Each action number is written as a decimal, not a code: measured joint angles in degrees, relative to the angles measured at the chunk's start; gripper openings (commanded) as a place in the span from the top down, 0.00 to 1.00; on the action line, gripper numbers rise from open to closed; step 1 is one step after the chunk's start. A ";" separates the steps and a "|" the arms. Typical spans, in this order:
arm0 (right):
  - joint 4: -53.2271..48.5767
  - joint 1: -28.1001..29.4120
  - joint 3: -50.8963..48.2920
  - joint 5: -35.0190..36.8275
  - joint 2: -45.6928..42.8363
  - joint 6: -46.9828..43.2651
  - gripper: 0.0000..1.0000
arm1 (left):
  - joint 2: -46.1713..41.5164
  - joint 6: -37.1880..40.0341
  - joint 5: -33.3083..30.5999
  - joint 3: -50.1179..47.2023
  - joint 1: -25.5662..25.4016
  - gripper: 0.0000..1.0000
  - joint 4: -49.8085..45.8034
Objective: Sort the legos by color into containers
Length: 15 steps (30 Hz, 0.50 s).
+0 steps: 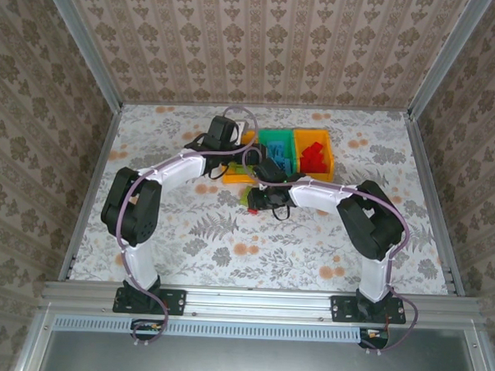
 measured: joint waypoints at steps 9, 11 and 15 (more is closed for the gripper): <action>-1.79 0.02 -1.03 2.34 -2.49 -0.44 0.70 | -1.29 -0.02 1.38 -1.05 -0.02 0.00 0.63; -3.10 -0.33 -1.62 3.26 -3.87 -0.46 0.70 | -2.49 0.02 2.08 -1.81 -0.07 0.00 0.61; -4.33 -1.51 -1.90 4.94 -7.06 -0.66 0.70 | -5.05 0.68 2.47 -3.72 -0.26 0.00 0.26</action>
